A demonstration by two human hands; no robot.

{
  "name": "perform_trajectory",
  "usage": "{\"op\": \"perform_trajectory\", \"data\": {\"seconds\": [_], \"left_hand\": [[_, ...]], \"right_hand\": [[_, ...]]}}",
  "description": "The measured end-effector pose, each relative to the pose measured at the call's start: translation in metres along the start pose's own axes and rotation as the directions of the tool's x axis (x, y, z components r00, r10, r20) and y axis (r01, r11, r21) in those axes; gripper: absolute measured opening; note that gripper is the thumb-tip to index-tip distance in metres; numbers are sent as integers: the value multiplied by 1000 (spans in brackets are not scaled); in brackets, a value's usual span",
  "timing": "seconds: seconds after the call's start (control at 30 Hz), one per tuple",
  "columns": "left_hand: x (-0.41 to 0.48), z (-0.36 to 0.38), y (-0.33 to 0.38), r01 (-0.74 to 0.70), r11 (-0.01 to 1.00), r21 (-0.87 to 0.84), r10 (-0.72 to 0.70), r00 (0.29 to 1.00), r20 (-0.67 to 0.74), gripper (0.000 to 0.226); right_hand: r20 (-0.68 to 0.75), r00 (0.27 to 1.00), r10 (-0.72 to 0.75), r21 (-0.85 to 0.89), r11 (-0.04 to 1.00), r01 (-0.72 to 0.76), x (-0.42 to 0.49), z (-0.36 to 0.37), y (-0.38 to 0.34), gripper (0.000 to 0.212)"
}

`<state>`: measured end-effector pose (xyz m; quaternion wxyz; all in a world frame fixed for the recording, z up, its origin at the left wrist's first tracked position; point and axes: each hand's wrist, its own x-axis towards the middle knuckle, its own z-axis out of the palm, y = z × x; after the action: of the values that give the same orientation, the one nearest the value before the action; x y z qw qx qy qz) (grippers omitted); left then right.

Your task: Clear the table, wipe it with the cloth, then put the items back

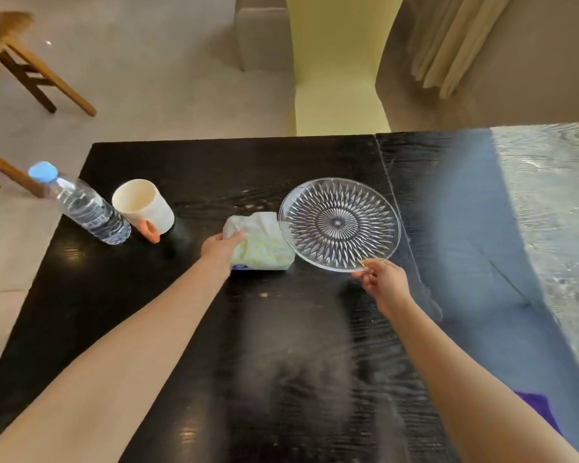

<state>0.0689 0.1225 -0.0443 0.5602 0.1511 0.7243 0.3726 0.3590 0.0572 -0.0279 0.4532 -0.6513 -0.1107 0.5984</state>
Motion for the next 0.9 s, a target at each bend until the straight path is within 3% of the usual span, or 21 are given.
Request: {"op": "perform_trajectory", "data": {"seconds": [0.07, 0.23, 0.3, 0.47, 0.63, 0.73, 0.83, 0.9], "left_hand": [[32, -14, -1, 31, 999, -45, -32, 999, -16, 67], [40, -25, 27, -6, 998, -66, 4, 999, -36, 50], [48, -26, 29, -68, 998, -7, 68, 998, -5, 48], [47, -31, 34, -190, 968, 165, 185, 982, 40, 74], [42, -30, 20, -349, 856, 381, 348, 935, 74, 56], [27, -32, 15, -355, 815, 458, 367, 928, 65, 52], [21, -39, 14, -336, 787, 518, 373, 927, 36, 63], [9, -46, 15, -357, 755, 550, 405, 914, 37, 59]], "right_hand": [[-1, 1000, 18, 0, 1000, -18, 1, 17, 8, 9], [-35, 998, 48, 36, 998, -47, 8, 46, 26, 13], [-60, 998, 36, 45, 998, -33, 12, 52, 28, 13], [-167, 986, 4, -39, 999, -10, 15, 54, 30, 10], [-228, 973, 39, 18, 999, -36, 8, 56, 37, 30], [-230, 969, 95, 45, 995, -87, -5, 60, 42, 41], [-194, 973, 127, -52, 989, -140, -16, 68, 41, 38], [-167, 973, 157, -160, 970, -184, -29, 78, 43, 29]]}}
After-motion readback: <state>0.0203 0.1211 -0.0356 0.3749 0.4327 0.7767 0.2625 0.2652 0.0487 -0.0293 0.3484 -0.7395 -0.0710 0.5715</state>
